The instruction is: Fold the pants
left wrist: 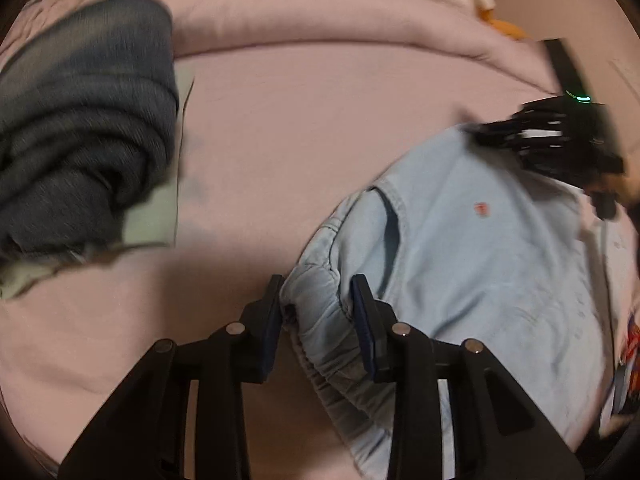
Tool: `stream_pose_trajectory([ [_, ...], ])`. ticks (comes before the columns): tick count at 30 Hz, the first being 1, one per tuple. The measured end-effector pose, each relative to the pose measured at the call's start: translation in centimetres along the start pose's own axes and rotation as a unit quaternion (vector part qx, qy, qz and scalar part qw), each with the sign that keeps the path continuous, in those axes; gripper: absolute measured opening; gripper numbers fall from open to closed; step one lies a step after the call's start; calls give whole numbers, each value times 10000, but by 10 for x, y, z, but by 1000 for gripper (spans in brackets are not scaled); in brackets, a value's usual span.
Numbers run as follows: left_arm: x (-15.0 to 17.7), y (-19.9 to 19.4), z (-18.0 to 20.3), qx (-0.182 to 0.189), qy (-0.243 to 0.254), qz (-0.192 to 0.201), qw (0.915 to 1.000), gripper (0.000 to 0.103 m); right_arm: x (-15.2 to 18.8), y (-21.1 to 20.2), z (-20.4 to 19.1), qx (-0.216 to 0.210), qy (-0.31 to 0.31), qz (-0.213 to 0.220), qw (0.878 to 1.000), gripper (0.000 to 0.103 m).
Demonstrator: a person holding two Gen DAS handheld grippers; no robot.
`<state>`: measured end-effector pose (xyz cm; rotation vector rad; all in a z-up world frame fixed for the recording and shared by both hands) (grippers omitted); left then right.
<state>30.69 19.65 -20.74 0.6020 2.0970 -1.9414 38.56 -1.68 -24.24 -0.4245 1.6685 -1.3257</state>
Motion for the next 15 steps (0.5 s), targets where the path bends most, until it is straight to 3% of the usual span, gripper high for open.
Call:
stream_pose_trajectory([
  [5,-2,-27,10,-179,-76,356,9992,28,-5,-11,-4,301,123,188,9993,10],
  [11,24,-89,13,-121,-153,1039,9944,22,-6,-83,-22,489,133,952,9942,9],
  [15,43,-127,27,-107,-24,1336,9910,21,8,-131,-37,664,-42,1218,9903,9],
])
Point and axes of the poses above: each gripper's, at about its wrist camera, not at the fingertips, and y roughly the way its jaws point, z to its right, x to its underside, the point moved 9 cm from there along y, roughly the way its jaws point, and after that the axes turned 9 degrees about -x, right-handed, at the moved point
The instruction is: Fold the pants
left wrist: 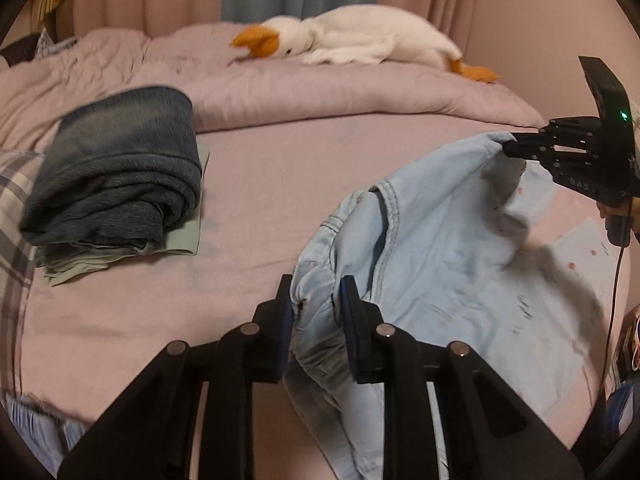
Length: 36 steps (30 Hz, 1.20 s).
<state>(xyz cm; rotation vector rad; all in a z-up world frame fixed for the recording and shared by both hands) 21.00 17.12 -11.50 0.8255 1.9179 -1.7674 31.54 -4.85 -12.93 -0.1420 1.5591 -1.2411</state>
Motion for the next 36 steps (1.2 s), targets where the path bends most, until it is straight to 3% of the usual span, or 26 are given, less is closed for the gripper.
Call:
stream_pose_trajectory([
  [7,27,-53,25,-49,275,492,9984,21,31,-72,-27,41,41,411,9991,9],
  [14,89,-67,35,160,78,357,9992,21,85,-106,-81,-80,-205,252,9994,9],
  [17,117,-59,35,68,135,213,9997,21,120,-98,-116,-263,-433,-64,9987,9],
  [22,145,-37,38,-411,710,-51,9966,25,167,-58,-156,-372,-878,-720,9928,9],
  [28,142,-36,33,-490,686,-122,9964,27,165,-43,-155,-252,-891,-817,9923,10],
  [32,152,-48,16,-533,198,-190,9982,25,174,-33,-154,-369,-690,-920,9927,10],
  [34,148,-61,12,-351,-179,-100,9992,23,178,-36,-156,-430,-569,-888,9935,12],
  [36,134,-75,20,-153,-320,143,9993,23,173,-44,-155,-808,-173,-809,9933,17],
])
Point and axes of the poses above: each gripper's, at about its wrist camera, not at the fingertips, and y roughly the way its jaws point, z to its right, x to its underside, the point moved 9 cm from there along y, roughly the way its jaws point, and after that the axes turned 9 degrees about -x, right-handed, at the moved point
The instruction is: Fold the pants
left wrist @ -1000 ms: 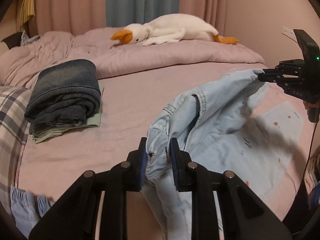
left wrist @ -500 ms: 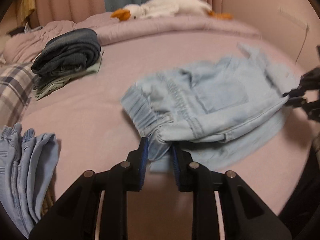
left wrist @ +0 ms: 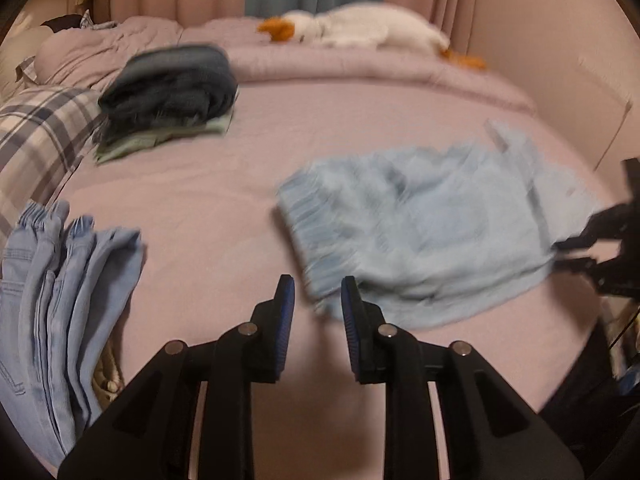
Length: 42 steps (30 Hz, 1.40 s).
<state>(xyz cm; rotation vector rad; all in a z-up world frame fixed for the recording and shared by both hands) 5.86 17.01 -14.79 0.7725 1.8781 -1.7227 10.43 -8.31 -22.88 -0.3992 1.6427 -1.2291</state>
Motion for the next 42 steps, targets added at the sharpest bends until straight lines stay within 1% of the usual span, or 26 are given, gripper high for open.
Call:
stream_pose_trajectory([
  [1,-8,-4,8,75,34,88,9999,23,-7,-10,2,-388,276,250,9986,17],
  [3,-24,-4,37,316,128,162,9993,24,-19,-23,9,-632,611,601,9943,17],
  [4,-29,-2,49,433,156,156,9988,24,-28,-28,18,-661,816,775,9914,17],
  [6,-39,8,90,736,298,124,9968,24,-40,-27,34,-477,1045,904,9893,17],
  [7,-39,14,107,824,407,63,9957,24,-44,-18,43,-334,1147,875,9890,17],
  [9,-32,27,137,956,616,-113,9935,24,-41,-1,47,-293,1294,690,9888,17],
  [11,-11,42,163,1138,827,-493,9888,25,-26,24,44,-340,1352,222,9900,17],
  [12,-1,48,168,1160,920,-664,9868,25,-17,34,39,-374,1309,53,9907,17],
  [13,15,56,172,1108,1063,-850,9845,26,-12,35,35,-336,1220,119,9919,17],
  [15,18,51,169,1185,1002,-630,9859,28,-6,28,33,-519,1286,278,9899,17],
  [17,17,48,164,1381,813,-838,9835,30,-3,15,46,-1161,1877,485,9741,18],
  [19,13,46,161,1464,634,-929,9828,32,-4,0,73,-1359,2276,778,9611,18],
  [20,9,47,160,1460,543,-977,9829,33,-5,-7,92,-1308,2483,922,9554,20],
  [21,8,46,162,1434,510,-975,9835,36,-4,-18,123,-1179,2875,1154,9435,25],
  [23,1,45,175,1524,459,-900,9831,40,-3,-27,182,-830,3500,1439,9219,39],
  [24,-5,43,185,1677,410,-867,9812,41,-2,-30,202,-642,3705,1505,9143,48],
  [26,-15,43,209,2030,378,-860,9747,41,-3,-27,252,-322,4118,1541,8976,51],
  [28,-19,47,232,2248,441,-915,9691,41,-9,-10,295,-197,4492,1376,8826,51],
  [31,-22,52,266,2524,644,-993,9603,41,-22,21,335,-8,4696,1012,8771,51],
  [34,-19,49,294,2736,904,-1032,9520,41,-29,49,355,201,4819,655,8735,51],
  [35,-17,51,302,2718,1036,-1049,9510,41,-29,61,363,298,4833,465,8737,51],
  [36,-15,54,306,2676,1123,-1057,9511,39,-14,61,369,359,4842,343,8735,51],
  [38,-9,59,311,2564,1290,-1097,9516,39,-14,67,370,564,4670,179,8823,37],
  [39,-8,61,313,2499,1342,-1064,9530,36,-14,66,371,626,4599,207,8855,19],
  [40,-9,62,313,2457,1363,-1024,9542,31,-14,61,372,521,4616,381,8847,5],
  [42,-8,65,310,2365,1346,-1011,9569,24,-6,43,374,488,4715,700,8777,4],
])
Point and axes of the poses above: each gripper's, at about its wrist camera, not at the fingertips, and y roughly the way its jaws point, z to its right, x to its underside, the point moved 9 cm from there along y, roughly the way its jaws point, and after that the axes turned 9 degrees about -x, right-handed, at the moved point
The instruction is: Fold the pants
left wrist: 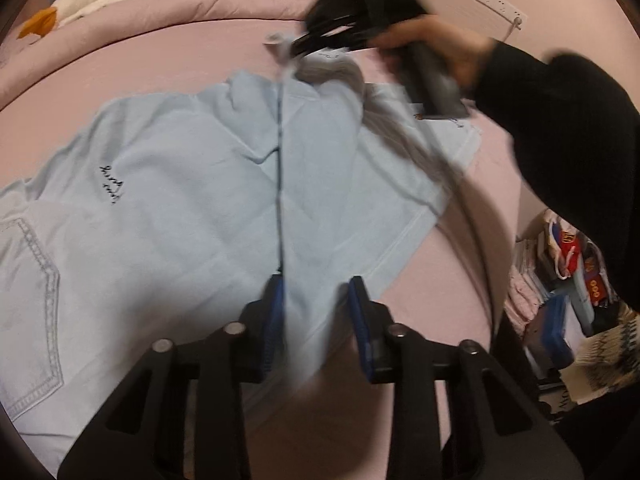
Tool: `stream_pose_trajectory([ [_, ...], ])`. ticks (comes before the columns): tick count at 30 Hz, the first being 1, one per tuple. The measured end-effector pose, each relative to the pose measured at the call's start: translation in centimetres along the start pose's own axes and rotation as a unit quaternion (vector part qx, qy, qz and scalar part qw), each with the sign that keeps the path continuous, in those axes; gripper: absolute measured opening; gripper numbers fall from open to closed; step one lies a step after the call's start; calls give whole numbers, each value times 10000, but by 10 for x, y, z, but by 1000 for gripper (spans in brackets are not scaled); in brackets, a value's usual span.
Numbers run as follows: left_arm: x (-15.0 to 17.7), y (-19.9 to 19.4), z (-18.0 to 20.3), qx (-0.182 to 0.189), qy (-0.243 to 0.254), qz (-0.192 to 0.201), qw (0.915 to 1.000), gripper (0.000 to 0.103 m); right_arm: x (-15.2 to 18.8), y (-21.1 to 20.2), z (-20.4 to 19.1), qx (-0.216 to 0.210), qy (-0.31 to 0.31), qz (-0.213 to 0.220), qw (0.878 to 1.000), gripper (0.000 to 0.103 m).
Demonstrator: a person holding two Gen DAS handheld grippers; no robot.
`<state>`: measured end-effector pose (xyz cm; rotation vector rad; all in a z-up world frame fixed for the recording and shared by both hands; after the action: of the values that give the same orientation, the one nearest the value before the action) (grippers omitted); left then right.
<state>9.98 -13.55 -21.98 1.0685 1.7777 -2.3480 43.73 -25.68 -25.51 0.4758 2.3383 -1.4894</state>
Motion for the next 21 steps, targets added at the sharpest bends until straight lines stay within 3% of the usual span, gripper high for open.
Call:
stream_pose_trajectory([
  [3,4,-3,-10,-47,-164,17,9999,12,5,-61,14,-529,320,731,9954,4],
  [4,4,-3,-12,-48,-211,33,9998,13,13,-80,15,-651,382,943,9927,4],
  [7,7,-4,-15,-130,-159,67,9998,13,42,-151,47,-762,677,1648,9811,4],
  [10,8,-3,-10,-257,-45,47,9996,13,86,-191,90,-761,1245,2036,9681,4],
  [12,7,-2,-10,-322,23,4,9995,13,109,-193,110,-793,1546,2098,9622,4],
  [14,6,0,-10,-390,101,-56,9992,13,139,-177,143,-710,1980,1897,9590,4],
  [17,4,2,-5,-537,189,-117,9983,14,165,-151,158,-938,2578,1740,9458,6],
  [19,5,3,-4,-620,212,-136,9978,14,169,-147,170,-1458,3071,2019,9185,7],
  [21,4,5,-6,-665,206,-160,9974,14,167,-150,173,-1641,3275,2241,9031,16],
])
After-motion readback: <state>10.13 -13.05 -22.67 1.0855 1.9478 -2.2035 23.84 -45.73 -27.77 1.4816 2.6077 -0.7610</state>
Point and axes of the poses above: each gripper's, at about its wrist camera, not at the fingertips, and y roughly the way its jaws point, z to its right, x to its underside, the point moved 9 cm from there along y, roughly the way its jaws point, and after that the axes turned 9 degrees about -x, right-handed, at the moved point
